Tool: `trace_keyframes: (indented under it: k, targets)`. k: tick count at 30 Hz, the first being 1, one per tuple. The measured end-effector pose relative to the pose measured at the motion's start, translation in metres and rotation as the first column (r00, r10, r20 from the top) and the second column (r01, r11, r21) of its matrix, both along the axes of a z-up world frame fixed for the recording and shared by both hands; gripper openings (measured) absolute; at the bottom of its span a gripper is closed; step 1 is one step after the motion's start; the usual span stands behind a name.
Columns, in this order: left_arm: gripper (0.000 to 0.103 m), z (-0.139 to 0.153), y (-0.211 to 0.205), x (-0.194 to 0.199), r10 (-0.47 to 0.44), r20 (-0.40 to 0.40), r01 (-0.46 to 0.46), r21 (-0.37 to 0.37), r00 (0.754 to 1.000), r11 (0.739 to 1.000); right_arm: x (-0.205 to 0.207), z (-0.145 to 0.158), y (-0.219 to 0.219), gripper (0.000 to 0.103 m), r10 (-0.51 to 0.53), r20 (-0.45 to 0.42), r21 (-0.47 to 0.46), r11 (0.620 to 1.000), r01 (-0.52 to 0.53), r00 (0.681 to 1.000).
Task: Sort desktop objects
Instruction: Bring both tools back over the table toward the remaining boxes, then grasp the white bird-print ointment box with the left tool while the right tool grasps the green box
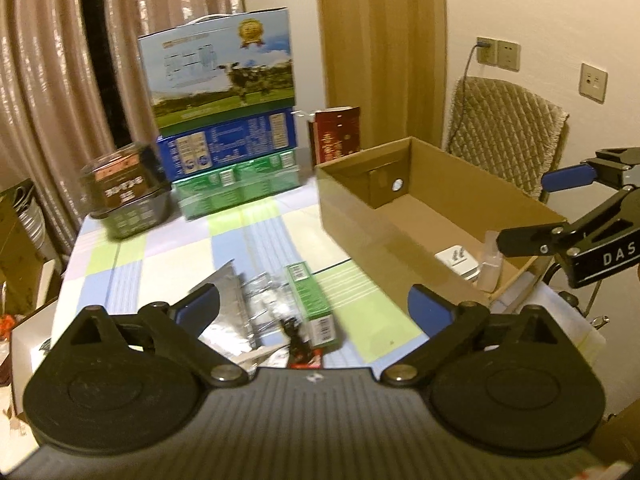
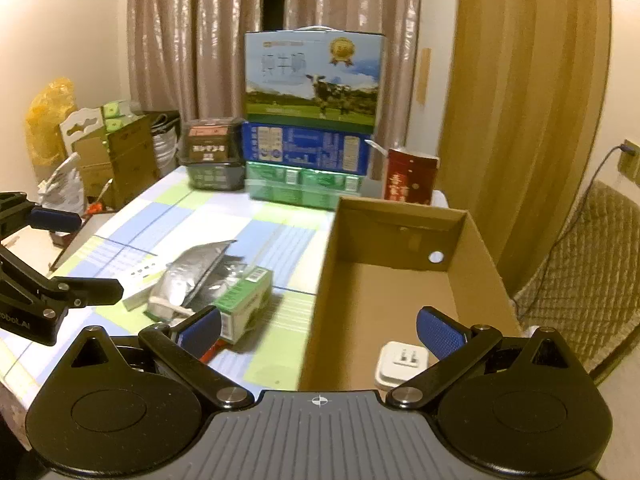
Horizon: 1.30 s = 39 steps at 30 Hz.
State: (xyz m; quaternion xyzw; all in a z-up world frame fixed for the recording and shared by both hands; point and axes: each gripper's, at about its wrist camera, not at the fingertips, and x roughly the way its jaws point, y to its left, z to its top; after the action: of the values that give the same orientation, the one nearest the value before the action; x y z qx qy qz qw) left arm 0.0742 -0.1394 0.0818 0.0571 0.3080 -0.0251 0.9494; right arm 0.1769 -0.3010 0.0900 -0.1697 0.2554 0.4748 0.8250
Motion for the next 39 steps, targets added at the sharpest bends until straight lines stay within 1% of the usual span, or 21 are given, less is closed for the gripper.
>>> trace_keyframes:
  k: [6,11,16,20,23,28,34,39]
  targets:
    - [0.102,-0.003,0.025,-0.022,0.053,-0.004,-0.053,0.023,0.999,0.998,-0.018,-0.001,0.009,0.101,0.041,-0.005,0.012,0.999,-0.041,0.999]
    - [0.102,-0.014,0.053,-0.043,0.108,-0.03,-0.107,0.032,0.994,0.994,-0.036,-0.007,0.017,0.101,0.089,-0.017,0.019,0.996,-0.089,0.996]
    - [0.102,-0.031,0.079,-0.055,0.139,-0.095,-0.14,0.002,0.986,0.99,-0.053,-0.02,0.031,0.101,0.129,-0.042,0.008,0.992,-0.129,0.991]
    - [0.102,-0.045,0.088,-0.061,0.149,-0.12,-0.147,0.027,0.982,0.989,-0.062,-0.036,0.042,0.101,0.154,-0.065,-0.019,0.988,-0.156,0.986]
    - [0.102,-0.056,0.093,-0.061,0.152,-0.135,-0.15,0.031,0.979,0.988,-0.065,-0.048,0.05,0.101,0.165,-0.074,-0.039,0.985,-0.168,0.984]
    - [0.101,-0.073,0.097,-0.056,0.134,-0.153,-0.132,0.019,0.979,0.991,-0.061,-0.065,0.059,0.101,0.16,-0.098,-0.053,0.985,-0.166,0.982]
    - [0.101,-0.096,0.096,-0.041,0.079,-0.17,-0.078,0.011,0.982,0.997,-0.05,-0.083,0.073,0.101,0.141,-0.12,-0.062,0.987,-0.149,0.983]
    - [0.094,-0.117,0.095,-0.021,0.012,-0.186,-0.011,0.003,0.983,1.0,-0.038,-0.1,0.089,0.101,0.127,-0.136,-0.084,0.987,-0.139,0.983]
